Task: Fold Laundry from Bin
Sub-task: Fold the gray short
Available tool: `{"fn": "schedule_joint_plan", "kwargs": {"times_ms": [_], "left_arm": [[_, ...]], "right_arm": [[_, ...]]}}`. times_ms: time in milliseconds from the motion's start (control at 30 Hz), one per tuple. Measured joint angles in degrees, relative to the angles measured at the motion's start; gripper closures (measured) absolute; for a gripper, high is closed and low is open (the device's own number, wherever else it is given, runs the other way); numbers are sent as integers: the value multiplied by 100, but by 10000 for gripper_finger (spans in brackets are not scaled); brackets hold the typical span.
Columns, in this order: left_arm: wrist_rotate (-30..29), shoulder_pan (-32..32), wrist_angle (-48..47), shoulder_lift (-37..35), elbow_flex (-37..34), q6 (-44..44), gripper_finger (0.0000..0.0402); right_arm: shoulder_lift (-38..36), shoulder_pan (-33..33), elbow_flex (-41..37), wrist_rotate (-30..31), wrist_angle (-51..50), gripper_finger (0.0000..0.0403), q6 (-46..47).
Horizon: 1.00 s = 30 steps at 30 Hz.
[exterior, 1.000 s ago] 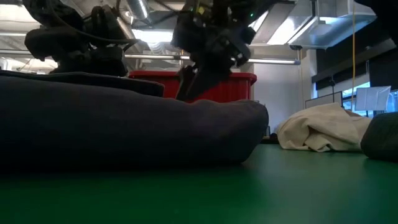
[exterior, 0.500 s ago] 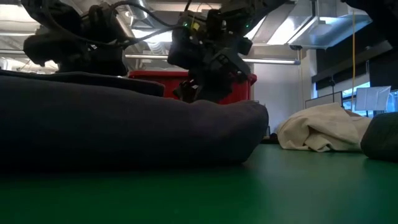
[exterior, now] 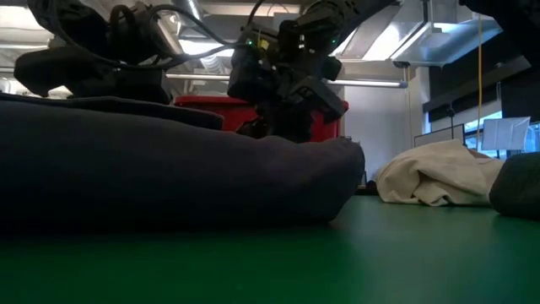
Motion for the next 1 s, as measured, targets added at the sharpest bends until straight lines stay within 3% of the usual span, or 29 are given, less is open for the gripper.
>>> {"fn": "schedule_joint_plan", "kwargs": {"times_ms": [100,200,500,1000], "left_arm": [[158,-98,-46,0,0,-6,379],[96,-226,-47,0,0,-157,393],[84,-551,-157,-176,0,-628,399],[41,-1105,-431,-686,0,-1395,401]], "right_arm": [[-2,0,0,-27,-57,348,-31],[-49,-2,2,-308,-127,390,-24],[-480,2,65,-186,-273,394,410],[-835,4,70,788,-9,398,1365]]}}
